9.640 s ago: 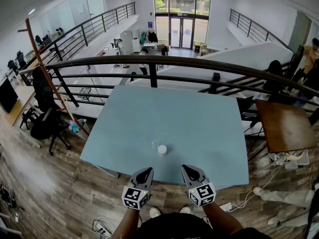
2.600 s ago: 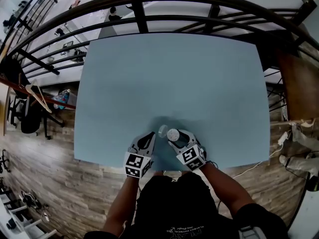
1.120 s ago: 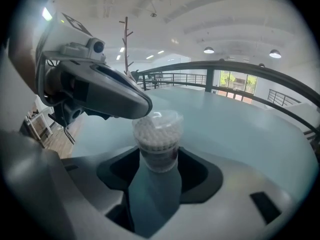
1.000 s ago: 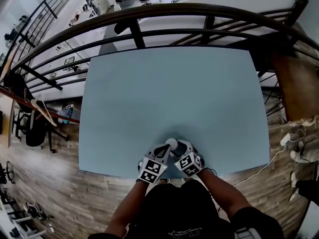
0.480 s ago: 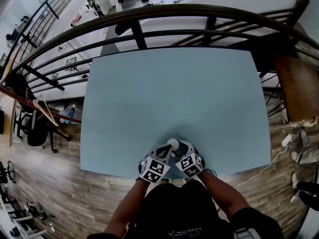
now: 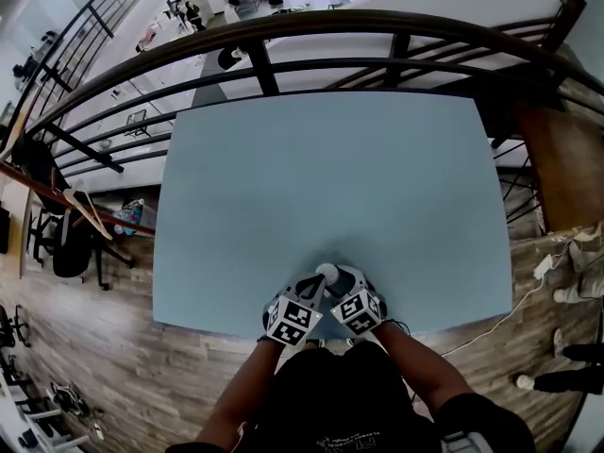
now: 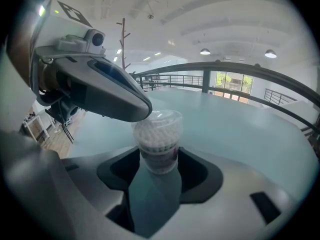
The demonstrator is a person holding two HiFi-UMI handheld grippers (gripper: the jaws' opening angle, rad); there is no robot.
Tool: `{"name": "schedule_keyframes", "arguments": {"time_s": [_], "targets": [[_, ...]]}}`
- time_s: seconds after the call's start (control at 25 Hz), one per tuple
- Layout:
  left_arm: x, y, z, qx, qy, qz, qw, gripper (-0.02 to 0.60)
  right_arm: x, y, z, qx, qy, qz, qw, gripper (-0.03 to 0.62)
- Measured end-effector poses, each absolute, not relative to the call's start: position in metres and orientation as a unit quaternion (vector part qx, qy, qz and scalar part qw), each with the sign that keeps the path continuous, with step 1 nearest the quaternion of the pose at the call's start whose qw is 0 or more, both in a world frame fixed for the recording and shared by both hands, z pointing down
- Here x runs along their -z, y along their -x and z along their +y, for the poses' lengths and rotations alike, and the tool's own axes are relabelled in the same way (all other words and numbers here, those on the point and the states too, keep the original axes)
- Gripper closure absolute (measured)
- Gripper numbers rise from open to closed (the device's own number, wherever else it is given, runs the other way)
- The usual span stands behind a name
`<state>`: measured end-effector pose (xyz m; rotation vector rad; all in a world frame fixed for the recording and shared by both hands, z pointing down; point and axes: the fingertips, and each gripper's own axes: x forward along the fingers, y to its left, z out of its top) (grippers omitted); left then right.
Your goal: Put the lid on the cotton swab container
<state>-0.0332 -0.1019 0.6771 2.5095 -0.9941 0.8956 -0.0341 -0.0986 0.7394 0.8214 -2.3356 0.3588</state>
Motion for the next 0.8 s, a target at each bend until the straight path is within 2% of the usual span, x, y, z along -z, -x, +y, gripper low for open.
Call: {"name": "schedule_keyframes", "arguments": {"time_s": [0.4, 0.8], "targets": [[-0.6764, 0.0292, -0.1018, -0.306, -0.871, -0.350, 0.162, 0.572, -0.7379, 0.0301, -0.0988, -0.133, -0.308, -0.889, 0.312, 0.347], [-0.6787, 0.0310, -0.1030, -0.343, -0.854, -0.355, 0.164, 0.572, -0.7389, 0.0358, -0.1005, -0.118, -0.301, -0.888, 0.327, 0.347]]}}
